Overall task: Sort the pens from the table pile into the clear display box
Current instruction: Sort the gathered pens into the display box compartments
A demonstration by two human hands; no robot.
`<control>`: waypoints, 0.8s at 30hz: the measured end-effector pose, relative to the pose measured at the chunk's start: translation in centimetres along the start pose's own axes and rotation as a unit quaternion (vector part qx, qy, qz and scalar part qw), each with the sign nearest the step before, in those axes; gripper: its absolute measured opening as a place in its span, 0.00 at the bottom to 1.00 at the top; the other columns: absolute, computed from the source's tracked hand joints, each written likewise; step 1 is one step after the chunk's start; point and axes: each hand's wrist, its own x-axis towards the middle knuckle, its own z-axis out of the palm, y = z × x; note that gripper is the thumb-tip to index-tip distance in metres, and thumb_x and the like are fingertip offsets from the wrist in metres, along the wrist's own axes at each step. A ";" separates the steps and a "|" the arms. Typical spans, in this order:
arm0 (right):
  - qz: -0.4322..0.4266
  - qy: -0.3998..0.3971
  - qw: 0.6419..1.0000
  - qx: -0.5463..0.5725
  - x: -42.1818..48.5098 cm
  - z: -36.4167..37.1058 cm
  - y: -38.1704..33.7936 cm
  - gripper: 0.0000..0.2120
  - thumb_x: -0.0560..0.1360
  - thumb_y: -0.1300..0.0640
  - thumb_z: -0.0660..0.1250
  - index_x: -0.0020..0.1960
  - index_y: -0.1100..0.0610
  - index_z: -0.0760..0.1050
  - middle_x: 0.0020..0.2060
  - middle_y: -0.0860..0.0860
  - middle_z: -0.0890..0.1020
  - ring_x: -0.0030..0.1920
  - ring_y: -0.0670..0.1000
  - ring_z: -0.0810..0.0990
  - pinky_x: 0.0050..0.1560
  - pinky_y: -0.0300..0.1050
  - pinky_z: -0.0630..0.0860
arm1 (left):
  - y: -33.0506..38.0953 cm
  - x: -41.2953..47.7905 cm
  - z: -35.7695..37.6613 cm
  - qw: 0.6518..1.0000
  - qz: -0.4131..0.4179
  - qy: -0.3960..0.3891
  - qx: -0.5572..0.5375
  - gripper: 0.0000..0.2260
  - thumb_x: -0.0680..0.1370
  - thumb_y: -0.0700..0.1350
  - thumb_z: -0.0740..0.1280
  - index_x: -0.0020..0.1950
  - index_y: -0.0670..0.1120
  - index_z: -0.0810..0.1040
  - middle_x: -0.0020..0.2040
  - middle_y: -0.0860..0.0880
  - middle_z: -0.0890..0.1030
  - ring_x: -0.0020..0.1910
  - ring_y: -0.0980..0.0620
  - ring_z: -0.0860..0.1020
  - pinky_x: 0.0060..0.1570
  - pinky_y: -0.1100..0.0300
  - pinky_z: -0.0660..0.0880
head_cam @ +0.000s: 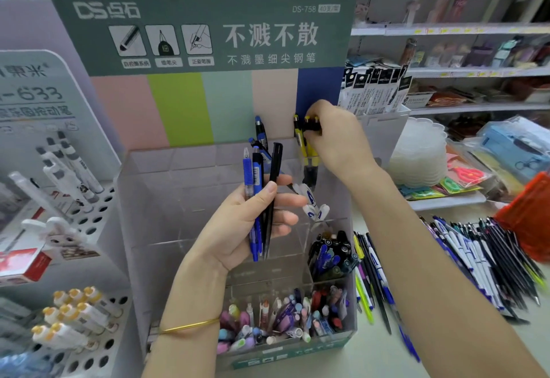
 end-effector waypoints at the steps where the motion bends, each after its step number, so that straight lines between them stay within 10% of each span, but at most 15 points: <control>1: 0.003 -0.002 1.000 0.009 0.0 0.1 0.1 0.13 0.74 0.64 0.67 0.58 0.62 0.74 0.52 0.60 0.78 0.53 0.62 0.76 0.49 0.50 0.72 | 0.0 0.0 0.0 1.000 0.004 -0.001 -0.001 0.14 0.75 0.46 0.61 0.58 0.42 0.75 0.40 0.44 0.84 0.27 0.54 0.76 0.26 0.64 0.73; 7: -0.007 0.163 0.977 0.136 -2.3 -1.0 -0.9 0.13 0.74 0.66 0.67 0.58 0.61 0.74 0.51 0.55 0.75 0.44 0.49 0.74 0.46 0.35 0.69 | 0.0 0.1 -0.4 1.000 0.011 -0.018 -0.019 0.14 0.76 0.48 0.60 0.56 0.42 0.75 0.32 0.50 0.73 0.23 0.59 0.64 0.23 0.67 0.63; 11: 0.024 -0.072 0.947 0.312 -3.7 -1.2 -3.2 0.09 0.77 0.58 0.67 0.56 0.57 0.76 0.42 0.51 0.79 0.35 0.48 0.78 0.31 0.30 0.70 | 0.2 0.1 -0.3 0.999 -0.001 -0.022 -0.040 0.17 0.78 0.54 0.62 0.54 0.42 0.76 0.32 0.50 0.71 0.23 0.58 0.63 0.22 0.67 0.62; 14: 0.021 -0.159 0.935 0.317 -4.1 -0.4 -4.0 0.13 0.75 0.57 0.70 0.58 0.57 0.76 0.44 0.51 0.81 0.42 0.48 0.80 0.41 0.37 0.77 | 0.2 -0.1 -0.9 0.999 -0.012 -0.039 -0.034 0.12 0.77 0.49 0.62 0.53 0.42 0.77 0.33 0.49 0.71 0.24 0.57 0.63 0.23 0.66 0.63; 21: 0.037 0.052 0.908 0.414 -3.6 -0.5 -4.2 0.06 0.78 0.63 0.63 0.51 0.57 0.67 0.37 0.50 0.75 0.26 0.49 0.76 0.26 0.37 0.70 | 0.9 -0.6 -2.1 0.990 0.087 0.112 -0.009 0.12 0.81 0.36 0.55 0.56 0.39 0.77 0.50 0.43 0.85 0.49 0.48 0.83 0.47 0.57 0.81; 24: -0.007 0.057 0.943 0.327 -3.9 -0.5 -4.2 0.07 0.78 0.61 0.64 0.51 0.55 0.66 0.37 0.47 0.74 0.33 0.54 0.77 0.33 0.46 0.73 | 1.3 -0.8 -2.7 0.976 0.108 0.185 0.041 0.10 0.82 0.39 0.57 0.54 0.44 0.77 0.41 0.49 0.83 0.40 0.53 0.82 0.43 0.59 0.80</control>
